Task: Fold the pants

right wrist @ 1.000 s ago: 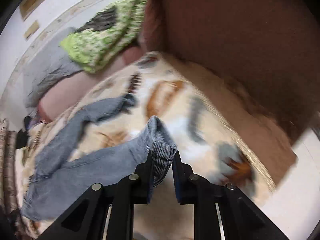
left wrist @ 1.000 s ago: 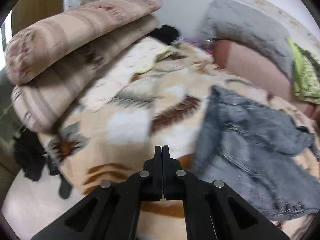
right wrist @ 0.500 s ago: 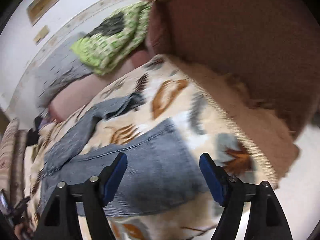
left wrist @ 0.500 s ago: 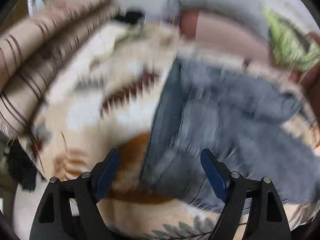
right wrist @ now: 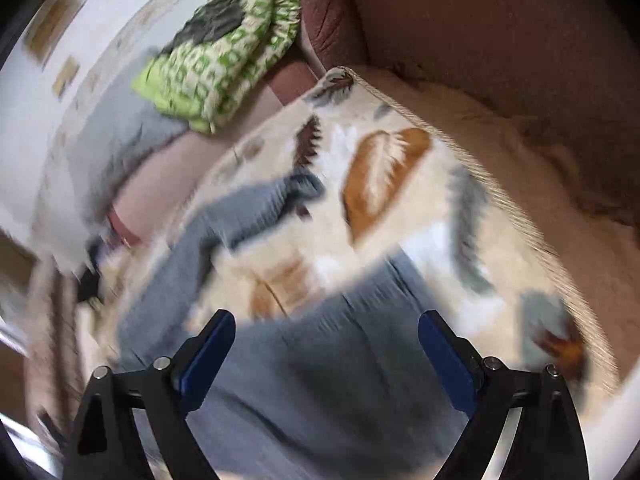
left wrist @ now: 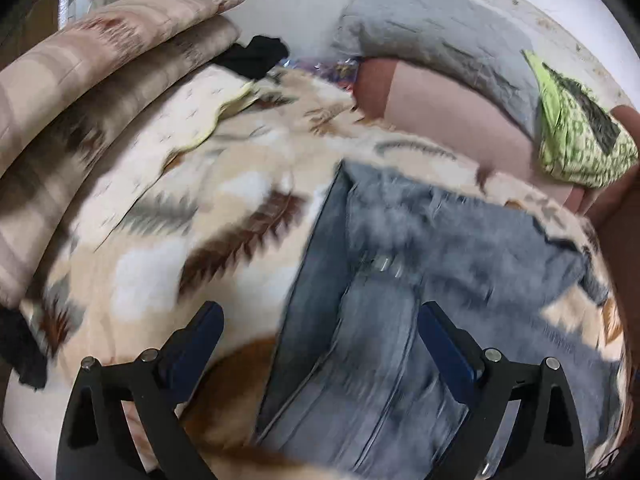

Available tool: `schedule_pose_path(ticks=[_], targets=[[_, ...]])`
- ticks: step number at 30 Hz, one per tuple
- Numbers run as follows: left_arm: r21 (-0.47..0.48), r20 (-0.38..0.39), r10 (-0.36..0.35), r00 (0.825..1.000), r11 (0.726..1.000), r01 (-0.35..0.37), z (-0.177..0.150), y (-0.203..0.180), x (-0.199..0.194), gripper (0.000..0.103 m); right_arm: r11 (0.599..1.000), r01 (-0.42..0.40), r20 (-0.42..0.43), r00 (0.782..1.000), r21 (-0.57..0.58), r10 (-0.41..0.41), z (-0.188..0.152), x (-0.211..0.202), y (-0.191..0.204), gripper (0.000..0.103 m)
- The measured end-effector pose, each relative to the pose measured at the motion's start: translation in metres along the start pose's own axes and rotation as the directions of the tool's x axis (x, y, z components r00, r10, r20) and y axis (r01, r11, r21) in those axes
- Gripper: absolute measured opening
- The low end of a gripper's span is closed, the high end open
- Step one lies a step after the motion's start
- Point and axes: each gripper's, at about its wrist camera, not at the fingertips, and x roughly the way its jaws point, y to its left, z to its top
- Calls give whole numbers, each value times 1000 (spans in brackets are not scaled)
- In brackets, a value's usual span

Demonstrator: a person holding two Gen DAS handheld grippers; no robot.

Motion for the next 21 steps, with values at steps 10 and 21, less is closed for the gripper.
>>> schedule_pose_path(ticks=[10,21], targets=[[74,-43,52,998,996,-49,31,-46,79,97,986,-156,-212,964,52,163,40,131,54,90],[103,-74,57,996,993,-49,12,-48,122,99,977,-213,-96,972,16,213,78,141,96,9]])
